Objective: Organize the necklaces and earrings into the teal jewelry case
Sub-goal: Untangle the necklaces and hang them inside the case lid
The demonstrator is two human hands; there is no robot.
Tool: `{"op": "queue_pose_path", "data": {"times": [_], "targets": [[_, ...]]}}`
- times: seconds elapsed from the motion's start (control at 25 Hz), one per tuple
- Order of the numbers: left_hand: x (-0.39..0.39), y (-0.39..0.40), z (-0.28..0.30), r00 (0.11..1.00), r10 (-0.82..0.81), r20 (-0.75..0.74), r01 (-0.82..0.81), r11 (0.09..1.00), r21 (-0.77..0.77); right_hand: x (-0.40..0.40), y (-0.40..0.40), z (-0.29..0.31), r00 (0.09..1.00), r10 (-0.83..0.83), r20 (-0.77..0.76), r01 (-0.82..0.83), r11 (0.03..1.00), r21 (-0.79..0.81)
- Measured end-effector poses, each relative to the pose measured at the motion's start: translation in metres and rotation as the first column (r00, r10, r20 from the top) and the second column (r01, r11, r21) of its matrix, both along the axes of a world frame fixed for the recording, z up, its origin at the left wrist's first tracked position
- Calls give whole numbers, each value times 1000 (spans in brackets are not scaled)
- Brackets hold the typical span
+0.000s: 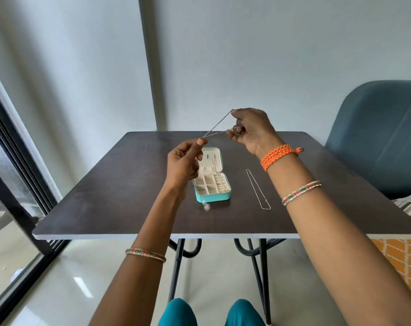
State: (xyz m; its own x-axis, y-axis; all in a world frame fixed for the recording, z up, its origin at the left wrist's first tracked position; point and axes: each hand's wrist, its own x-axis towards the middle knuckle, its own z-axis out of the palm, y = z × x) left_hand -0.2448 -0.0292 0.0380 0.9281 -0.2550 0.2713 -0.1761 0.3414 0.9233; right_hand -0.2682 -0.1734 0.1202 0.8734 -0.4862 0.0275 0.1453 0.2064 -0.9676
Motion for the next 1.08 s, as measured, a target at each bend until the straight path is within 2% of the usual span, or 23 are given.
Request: {"op": "queue_pose_path", "data": {"times": [0.04, 0.12, 0.2, 0.28, 0.36, 0.44, 0.48, 0.52, 0.56, 0.64, 0.72, 0.76, 0.88, 1.0, 1.04, 1.08], "targets": [[-2, 5, 2, 1000, 18, -2, -18, 1000, -22, -3, -3, -1, 999, 27, 40, -30, 997, 77], [-5, 14, 5, 998, 65, -11, -66, 997, -33, -9, -6, -4, 995, 71, 70, -76, 994, 76], [-5, 22, 9, 995, 102, -5, -102, 995, 15, -11, -8, -6, 992, 116, 58, -113, 992, -60], [-6, 28, 12, 998, 64, 28, -69, 977, 200, -13, -7, -6, 987, 158, 33, -141, 944, -299], [-6, 36, 9, 997, -49, 53, 17, 876, 482, -16, -8, 1, 986, 167, 3, -132, 788, -601], [-5, 42, -2, 991, -136, 15, 97, 774, 626, -19, -12, 8, 995, 103, 16, -45, 561, -827], [-6, 44, -10, 987, -158, -22, 137, 767, 627, -18, -16, 9, 998, 57, 28, -4, 494, -869], [-7, 46, -19, 982, -180, -55, 175, 771, 612, -17, -20, 10, 1000, 9, 29, 21, 480, -877], [-8, 48, -26, 976, -202, -79, 209, 771, 601, -15, -25, 10, 999, -45, 5, 26, 503, -864], [-12, 49, -38, 965, -237, -114, 258, 762, 595, -11, -34, 10, 981, -112, -160, -59, 609, -791], [-13, 51, -46, 969, -209, -136, 248, 770, 588, -10, -41, 14, 935, -82, -346, -199, 686, -700], [-11, 53, -49, 976, -176, -132, 220, 774, 594, -11, -44, 16, 919, -61, -390, -246, 685, -686], [-6, 62, -53, 995, -73, -72, 101, 785, 611, -17, -58, 16, 919, -120, -375, -256, 540, -802], [0, 75, -58, 999, 25, -43, 3, 840, 542, -21, -74, 5, 942, -275, -194, -90, 349, -933], [1, 81, -60, 998, 47, -44, -18, 862, 507, -20, -80, 1, 940, -313, -134, -25, 327, -945], [1, 87, -62, 997, 61, -54, -29, 886, 463, -19, -85, -3, 937, -331, -110, 14, 350, -937]]}}
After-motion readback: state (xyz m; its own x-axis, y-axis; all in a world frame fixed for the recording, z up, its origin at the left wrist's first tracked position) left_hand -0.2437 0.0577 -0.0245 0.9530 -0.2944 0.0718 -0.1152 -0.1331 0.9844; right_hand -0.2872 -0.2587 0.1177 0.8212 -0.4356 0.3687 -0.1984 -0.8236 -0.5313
